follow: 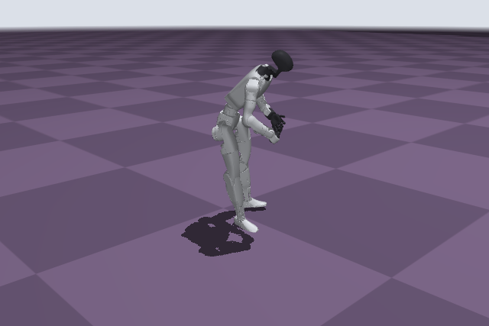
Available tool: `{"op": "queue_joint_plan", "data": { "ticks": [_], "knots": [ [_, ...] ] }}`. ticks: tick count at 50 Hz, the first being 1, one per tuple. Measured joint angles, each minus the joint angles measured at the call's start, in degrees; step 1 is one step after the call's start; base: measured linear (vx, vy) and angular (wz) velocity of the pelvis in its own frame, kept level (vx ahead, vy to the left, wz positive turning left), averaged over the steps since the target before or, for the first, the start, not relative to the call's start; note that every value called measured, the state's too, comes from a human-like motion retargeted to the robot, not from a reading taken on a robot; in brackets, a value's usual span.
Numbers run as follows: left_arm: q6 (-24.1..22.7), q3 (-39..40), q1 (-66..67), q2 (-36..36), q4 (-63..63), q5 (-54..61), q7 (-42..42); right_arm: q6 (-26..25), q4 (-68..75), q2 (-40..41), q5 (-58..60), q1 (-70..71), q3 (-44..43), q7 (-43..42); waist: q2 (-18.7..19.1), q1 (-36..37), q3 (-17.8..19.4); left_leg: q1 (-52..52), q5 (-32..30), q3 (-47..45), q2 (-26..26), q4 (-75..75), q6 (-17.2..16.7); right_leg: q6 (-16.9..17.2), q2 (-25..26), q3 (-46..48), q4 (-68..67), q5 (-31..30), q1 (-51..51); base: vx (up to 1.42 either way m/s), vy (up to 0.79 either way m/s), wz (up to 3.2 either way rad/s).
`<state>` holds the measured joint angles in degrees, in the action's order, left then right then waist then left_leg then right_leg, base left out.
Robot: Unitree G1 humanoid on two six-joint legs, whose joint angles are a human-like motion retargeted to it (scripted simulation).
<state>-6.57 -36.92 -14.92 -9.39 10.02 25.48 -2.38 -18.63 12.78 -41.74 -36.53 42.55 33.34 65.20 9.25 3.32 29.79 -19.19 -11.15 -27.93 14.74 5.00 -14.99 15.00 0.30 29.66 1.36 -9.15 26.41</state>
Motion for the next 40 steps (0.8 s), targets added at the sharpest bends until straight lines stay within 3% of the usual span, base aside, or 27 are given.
{"op": "queue_joint_plan", "data": {
  "ticks": [5,10,13,15,18,23,25,27,28,30,31,35,40],
  "knots": [
    [0.93,-0.76,-27.22,11.49,-7.59,-0.06,-6.91,4.59,13.08,-3.37,-6.74,19.21,-1.57,-10.08,-2.56,-0.42,0.0,0.23,-0.15,0.22,-0.29,0.0,-0.01,0.0,-0.4,0.9,-0.13,-0.59,-0.53,-0.1,0.05,0.13],
    [1.09,1.58,-53.92,16.47,-29.57,14.11,-10.54,1.72,40.21,-1.44,-3.85,41.49,-1.56,-9.96,-4.83,-1.14,0.0,0.28,-0.03,0.73,-0.78,0.0,-0.01,0.0,-0.85,1.57,0.19,-1.28,-1.06,-0.07,0.08,0.09],
    [-0.17,2.09,-60.84,17.24,-41.36,22.02,-13.18,-0.12,51.13,0.24,-4.5,47.57,-2.79,-14.29,-5.21,-1.35,0.0,0.21,0.1,1.01,-1.12,0.0,-0.01,0.0,-1.17,1.83,0.21,-1.43,-1.18,-0.02,0.08,0.07],
    [-0.37,2.57,-61.03,17.07,-44.99,23.27,-13.3,-0.72,52.67,1.08,-5.08,47.69,-3.14,-15.63,-5.26,-1.01,-0.3,-0.41,0.22,0.94,-1.25,0.0,-0.01,0.0,-1.34,1.7,0.23,-1.53,-0.55,0.03,0.07,0.02],
    [-1.2,3.63,-51.76,15.4,-42.9,18.03,-10.81,1.23,43.81,3.08,-5.27,38.42,-1.4,-16.0,-4.6,-1.34,-0.51,0.06,0.57,1.25,-1.33,0.0,-0.01,0.0,-1.75,1.77,-0.34,-0.91,-1.01,0.08,0.05,0.05],
    [-3.35,1.38,-22.94,5.11,-25.6,10.16,-10.09,7.43,19.76,9.32,-10.53,13.3,-1.02,-32.31,-5.06,-1.04,-0.59,0.24,1.06,0.87,-1.58,0.0,-0.01,0.0,-2.25,1.24,-0.58,-0.27,-1.04,0.09,0.03,-0.03],
    [-2.74,1.57,-11.62,0.44,-19.43,8.76,-7.86,5.48,12.88,12.03,-3.08,5.06,-0.67,-24.1,-5.16,-0.66,-0.33,0.04,1.14,0.72,-1.45,0.0,-0.01,0.0,-2.17,1.01,-0.47,-0.09,-0.8,0.08,-0.01,-0.06],
    [-3.7,2.67,-2.2,-2.89,-14.58,8.23,-7.18,10.87,8.11,11.91,13.55,0.07,2.3,-24.56,-4.96,0.11,-0.05,-0.65,0.94,0.57,-1.39,0.0,-0.01,0.0,-2.03,0.95,-0.25,-0.23,-0.12,0.0,0.0,0.0],
    [-5.18,3.5,2.2,-4.13,-12.08,7.88,-7.85,17.97,5.93,10.0,29.27,-1.15,5.51,-33.35,-4.8,0.52,-0.01,-1.03,0.74,0.48,-1.45,0.0,-0.01,0.0,-1.99,1.01,-0.09,-0.42,0.22,-0.06,-0.01,-0.01],
    [-8.94,5.3,8.85,-5.74,-7.71,7.31,-9.03,28.69,5.23,3.49,75.98,1.55,12.96,-59.13,-4.36,1.4,0.0,-1.93,0.21,0.35,-1.73,0.0,-0.01,0.0,-2.0,1.26,0.15,-0.93,1.06,-0.1,0.0,0.04],
    [-9.15,5.76,10.51,-5.55,-5.93,7.29,-9.02,27.77,4.96,2.01,82.11,2.47,13.32,-61.02,-4.12,1.85,0.0,-2.3,0.01,0.42,-1.74,0.0,-0.01,0.0,-1.95,1.38,0.26,-1.12,1.36,-0.08,0.0,0.07],
    [-10.14,6.0,10.55,-2.1,-0.06,7.06,-10.49,23.97,4.08,-3.94,87.24,8.03,12.3,-64.1,-3.71,3.35,0.0,-3.19,-0.61,0.87,-1.83,0.0,-0.01,0.0,-1.93,1.89,0.58,-1.81,1.9,-0.05,0.01,0.1],
    [-10.4,4.13,-7.73,8.95,-2.62,7.82,-14.8,18.44,13.46,-11.21,90.03,24.31,15.06,-70.74,-3.23,3.45,0.0,-2.77,-0.86,2.03,-2.41,0.0,-0.01,0.0,-2.73,2.9,0.36,-2.06,0.86,-0.05,0.08,0.17]
  ]
}}
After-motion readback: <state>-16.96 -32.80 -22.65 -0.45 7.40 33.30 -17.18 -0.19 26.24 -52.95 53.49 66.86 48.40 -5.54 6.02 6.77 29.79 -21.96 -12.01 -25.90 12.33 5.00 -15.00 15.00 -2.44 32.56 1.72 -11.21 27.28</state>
